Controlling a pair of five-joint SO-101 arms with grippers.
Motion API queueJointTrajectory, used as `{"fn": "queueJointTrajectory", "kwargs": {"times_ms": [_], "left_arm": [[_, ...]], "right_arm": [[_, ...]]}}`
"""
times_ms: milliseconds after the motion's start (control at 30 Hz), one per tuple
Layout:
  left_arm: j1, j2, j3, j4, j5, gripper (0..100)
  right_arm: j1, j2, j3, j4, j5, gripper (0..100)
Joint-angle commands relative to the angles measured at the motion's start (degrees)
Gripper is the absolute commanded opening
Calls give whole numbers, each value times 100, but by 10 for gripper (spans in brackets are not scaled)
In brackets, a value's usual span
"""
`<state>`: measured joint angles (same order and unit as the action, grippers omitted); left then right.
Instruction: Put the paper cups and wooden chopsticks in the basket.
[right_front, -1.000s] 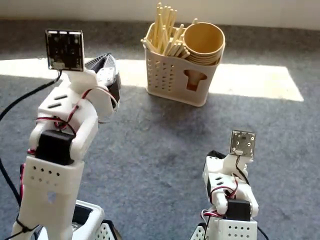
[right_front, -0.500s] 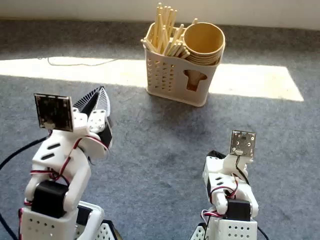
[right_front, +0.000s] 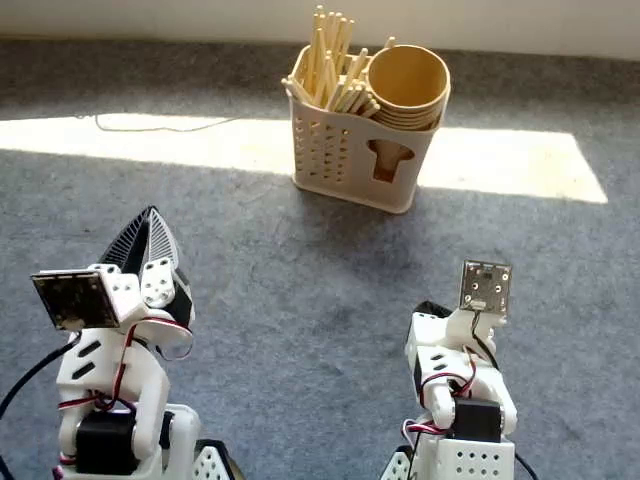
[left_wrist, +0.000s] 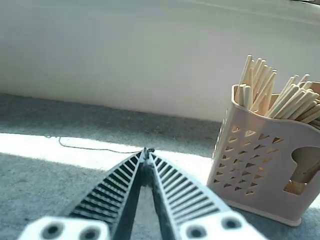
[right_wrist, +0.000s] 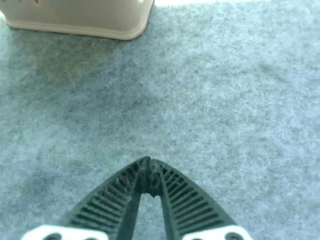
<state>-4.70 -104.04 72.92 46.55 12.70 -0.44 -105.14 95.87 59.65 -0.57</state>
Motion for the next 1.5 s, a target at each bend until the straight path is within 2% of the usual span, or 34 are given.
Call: {"fn": "queueJointTrajectory", "kwargs": {"times_ms": [0, 467, 700, 1000, 1233, 1333, 1467], "left_arm": [[-163, -66, 154, -123, -53, 8], [-163, -31, 2360, -123, -53, 8], [-303, 22, 2422, -44, -53, 7], [-470, 22, 2422, 1714, -62, 7], [-470, 22, 2422, 2013, -62, 7], [-470, 4, 2422, 2470, -62, 7], [-470, 4, 2422, 2699, -237, 7]], "right_arm": [[66, -4, 743, -145, -35, 6], [66, -4, 743, -145, -35, 6], [31, -4, 743, 207, -35, 6], [31, -4, 743, 1077, -26, 6], [66, -4, 743, 1200, -26, 6], [66, -4, 743, 1200, -26, 6], [66, -4, 743, 1200, -26, 6]]}}
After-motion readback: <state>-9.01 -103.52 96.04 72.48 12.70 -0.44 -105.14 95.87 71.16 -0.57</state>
